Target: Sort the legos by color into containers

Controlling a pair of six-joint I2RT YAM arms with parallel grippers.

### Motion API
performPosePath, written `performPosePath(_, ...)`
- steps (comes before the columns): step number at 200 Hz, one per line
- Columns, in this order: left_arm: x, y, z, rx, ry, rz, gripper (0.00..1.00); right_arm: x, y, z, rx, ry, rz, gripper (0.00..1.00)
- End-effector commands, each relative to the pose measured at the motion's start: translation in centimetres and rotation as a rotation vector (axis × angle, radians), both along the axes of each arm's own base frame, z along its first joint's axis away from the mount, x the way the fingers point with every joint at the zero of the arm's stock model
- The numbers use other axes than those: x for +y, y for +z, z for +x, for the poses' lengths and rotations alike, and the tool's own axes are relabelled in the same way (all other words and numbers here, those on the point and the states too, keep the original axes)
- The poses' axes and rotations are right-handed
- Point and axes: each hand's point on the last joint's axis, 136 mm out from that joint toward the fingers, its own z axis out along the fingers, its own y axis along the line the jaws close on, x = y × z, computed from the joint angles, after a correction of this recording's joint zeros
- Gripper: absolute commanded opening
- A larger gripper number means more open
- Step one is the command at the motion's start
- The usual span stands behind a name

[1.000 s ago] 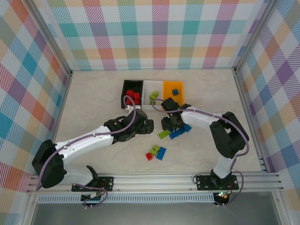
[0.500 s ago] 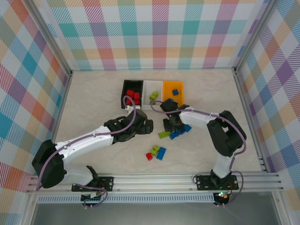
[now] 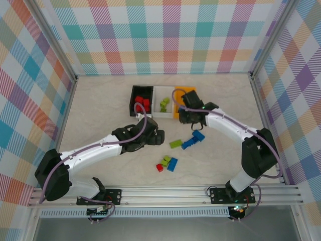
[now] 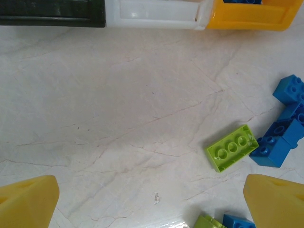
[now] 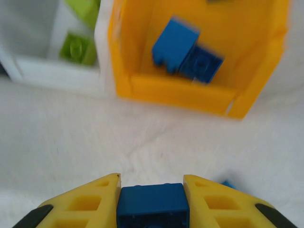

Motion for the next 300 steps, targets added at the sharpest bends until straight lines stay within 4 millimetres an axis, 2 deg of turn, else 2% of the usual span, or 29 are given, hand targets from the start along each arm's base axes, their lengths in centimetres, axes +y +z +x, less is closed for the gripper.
performPosePath(1,-0.2,-0.7,-0.4,0.041,-0.034,0.030,1.00,-0.2,1.4,4.0,-0.048,-0.042,0.025,0.29)
performPosePath(23,-0.5,-1.0,-0.5,0.062,-0.046,0.030,1.00,-0.2,1.4,7.8,-0.059,-0.081,0.029,0.30)
performPosePath(50,-1.0,-1.4,-0.8,0.092,-0.075,0.042,1.00,-0.2,-0.1,11.4,-0.036,-0.115,0.015,0.31)
performPosePath(81,-1.8,-1.6,-1.6,0.135,-0.132,0.049,1.00,-0.1,-1.6,13.2,-0.004,-0.132,0.009,0.36)
performPosePath(103,-2.2,-2.1,-2.6,0.168,-0.174,0.070,1.00,0.2,-1.0,13.5,-0.014,-0.131,0.031,0.55)
performPosePath(124,-2.9,-2.7,-4.0,0.209,-0.240,0.095,0.97,0.3,0.9,13.2,-0.047,-0.126,0.056,0.62)
performPosePath(148,-4.3,-4.1,-6.0,0.275,-0.341,0.156,0.93,-0.2,2.6,11.6,-0.075,-0.125,0.088,0.66)
performPosePath(164,-5.3,-5.2,-7.1,0.313,-0.399,0.203,0.87,-0.6,2.6,9.9,-0.079,-0.124,0.103,0.65)
performPosePath(190,-6.4,-7.0,-7.7,0.358,-0.442,0.272,0.70,-1.4,2.2,7.4,-0.076,-0.135,0.119,0.65)
performPosePath(215,-6.9,-8.1,-8.1,0.397,-0.476,0.329,0.65,-2.2,1.5,5.8,-0.066,-0.144,0.118,0.65)
performPosePath(243,-7.1,-9.0,-8.5,0.429,-0.503,0.377,0.59,-2.7,1.0,5.0,-0.060,-0.149,0.105,0.65)
performPosePath(300,-7.2,-10.6,-8.8,0.474,-0.517,0.406,0.48,-3.0,1.3,4.8,-0.075,-0.155,0.104,0.65)
